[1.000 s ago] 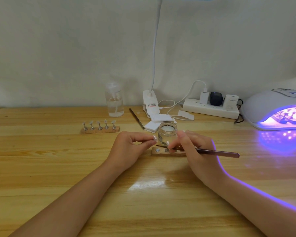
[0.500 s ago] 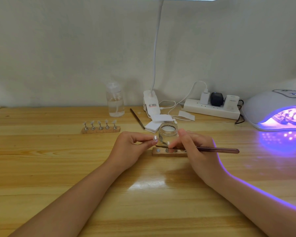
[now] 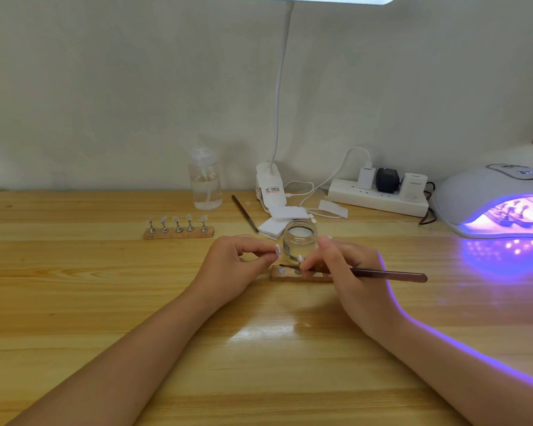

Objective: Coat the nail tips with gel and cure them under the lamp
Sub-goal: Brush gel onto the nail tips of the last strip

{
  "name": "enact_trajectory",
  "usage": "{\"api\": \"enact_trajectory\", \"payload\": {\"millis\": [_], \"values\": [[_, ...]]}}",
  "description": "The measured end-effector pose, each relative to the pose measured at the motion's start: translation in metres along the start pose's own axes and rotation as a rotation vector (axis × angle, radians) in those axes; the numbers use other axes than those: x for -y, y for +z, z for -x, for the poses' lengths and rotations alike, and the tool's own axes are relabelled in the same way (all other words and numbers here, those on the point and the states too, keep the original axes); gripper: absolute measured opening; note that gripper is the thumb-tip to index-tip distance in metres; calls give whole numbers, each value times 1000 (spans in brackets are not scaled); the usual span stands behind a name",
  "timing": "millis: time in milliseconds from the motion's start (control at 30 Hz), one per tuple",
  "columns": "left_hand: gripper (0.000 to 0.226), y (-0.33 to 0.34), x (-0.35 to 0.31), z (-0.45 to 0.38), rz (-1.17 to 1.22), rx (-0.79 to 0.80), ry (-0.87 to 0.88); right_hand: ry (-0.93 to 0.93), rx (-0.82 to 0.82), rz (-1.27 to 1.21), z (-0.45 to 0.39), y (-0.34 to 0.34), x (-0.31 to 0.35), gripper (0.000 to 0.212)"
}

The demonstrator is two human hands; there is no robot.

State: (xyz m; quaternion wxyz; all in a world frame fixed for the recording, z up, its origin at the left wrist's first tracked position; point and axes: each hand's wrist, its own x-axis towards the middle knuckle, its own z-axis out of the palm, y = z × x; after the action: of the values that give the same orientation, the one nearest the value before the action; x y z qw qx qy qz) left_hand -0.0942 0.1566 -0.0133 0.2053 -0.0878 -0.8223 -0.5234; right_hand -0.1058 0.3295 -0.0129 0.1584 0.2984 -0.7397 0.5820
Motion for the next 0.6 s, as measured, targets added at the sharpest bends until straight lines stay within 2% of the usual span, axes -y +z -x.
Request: {"api": "enact_trajectory", "payload": {"millis": [233, 433, 500, 600], "values": [[20, 0, -2, 1, -35, 17, 12, -69, -19, 266, -4, 3, -2, 23], [19, 0, -3, 2, -45, 18, -20, -78, -15, 90, 0, 1, -2, 40], [17, 0, -3, 1, -53, 20, -32, -68, -39, 63, 0, 0, -1, 38], [16, 0, -2, 1, -45, 23, -29, -87, -38, 163, -3, 1, -1, 29]]}}
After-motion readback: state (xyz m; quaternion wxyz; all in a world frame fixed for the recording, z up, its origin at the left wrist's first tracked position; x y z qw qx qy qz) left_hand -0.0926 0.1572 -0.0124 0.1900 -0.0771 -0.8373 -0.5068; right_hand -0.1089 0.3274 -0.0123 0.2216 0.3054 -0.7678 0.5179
